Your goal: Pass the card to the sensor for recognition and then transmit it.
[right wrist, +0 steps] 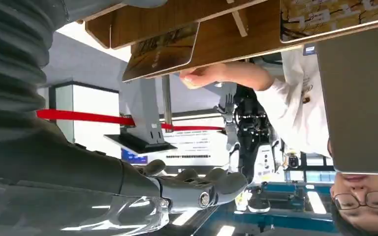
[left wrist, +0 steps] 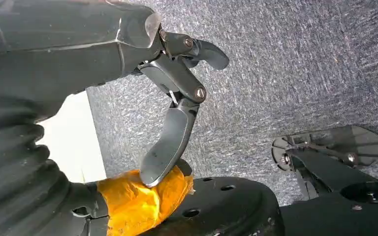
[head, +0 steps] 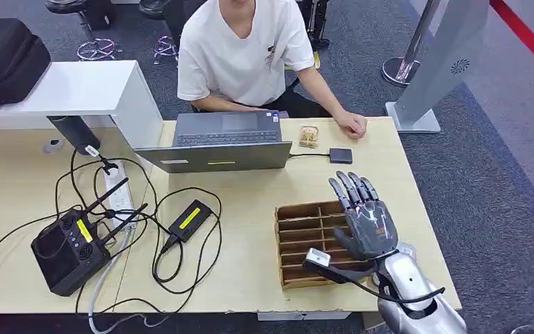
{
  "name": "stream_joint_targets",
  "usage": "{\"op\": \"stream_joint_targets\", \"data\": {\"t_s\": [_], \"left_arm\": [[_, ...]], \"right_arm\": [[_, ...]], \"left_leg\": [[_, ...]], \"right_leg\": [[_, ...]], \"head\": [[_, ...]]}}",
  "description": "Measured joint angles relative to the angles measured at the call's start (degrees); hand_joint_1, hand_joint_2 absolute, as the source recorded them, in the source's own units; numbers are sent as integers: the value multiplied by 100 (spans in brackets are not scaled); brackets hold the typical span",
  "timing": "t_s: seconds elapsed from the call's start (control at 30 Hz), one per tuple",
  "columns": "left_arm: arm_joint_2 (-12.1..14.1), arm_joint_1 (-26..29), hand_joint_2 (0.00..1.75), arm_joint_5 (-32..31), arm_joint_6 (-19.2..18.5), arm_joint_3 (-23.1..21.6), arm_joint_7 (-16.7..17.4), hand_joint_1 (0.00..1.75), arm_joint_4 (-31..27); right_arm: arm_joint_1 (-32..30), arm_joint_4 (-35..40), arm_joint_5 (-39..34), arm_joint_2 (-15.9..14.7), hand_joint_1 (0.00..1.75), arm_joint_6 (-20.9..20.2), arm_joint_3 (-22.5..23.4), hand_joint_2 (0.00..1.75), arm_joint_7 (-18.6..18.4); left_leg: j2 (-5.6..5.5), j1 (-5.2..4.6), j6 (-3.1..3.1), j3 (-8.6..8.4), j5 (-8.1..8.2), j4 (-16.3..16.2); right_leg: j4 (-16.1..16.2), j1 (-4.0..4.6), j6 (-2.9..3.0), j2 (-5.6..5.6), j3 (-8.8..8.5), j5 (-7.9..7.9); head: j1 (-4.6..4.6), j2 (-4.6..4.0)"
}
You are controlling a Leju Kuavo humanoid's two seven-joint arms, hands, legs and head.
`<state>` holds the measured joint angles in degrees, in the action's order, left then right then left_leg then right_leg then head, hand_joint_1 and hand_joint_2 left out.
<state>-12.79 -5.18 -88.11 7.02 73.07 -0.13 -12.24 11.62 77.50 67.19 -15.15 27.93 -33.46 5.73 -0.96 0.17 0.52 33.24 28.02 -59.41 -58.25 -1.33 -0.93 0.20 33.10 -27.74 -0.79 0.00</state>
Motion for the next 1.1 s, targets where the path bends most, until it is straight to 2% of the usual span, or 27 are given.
{"op": "stream_joint_targets", "data": {"t_s": [1.1], "left_arm": [[2,2,175,26,2,-2,9,0,0]], "right_arm": [[-74,0,42,-20,0,-2,212,175,-31]], "left_leg": [[1,0,0,-1,0,0]], "right_leg": [[1,0,0,1,0,0]], "head": [[0,0]]}}
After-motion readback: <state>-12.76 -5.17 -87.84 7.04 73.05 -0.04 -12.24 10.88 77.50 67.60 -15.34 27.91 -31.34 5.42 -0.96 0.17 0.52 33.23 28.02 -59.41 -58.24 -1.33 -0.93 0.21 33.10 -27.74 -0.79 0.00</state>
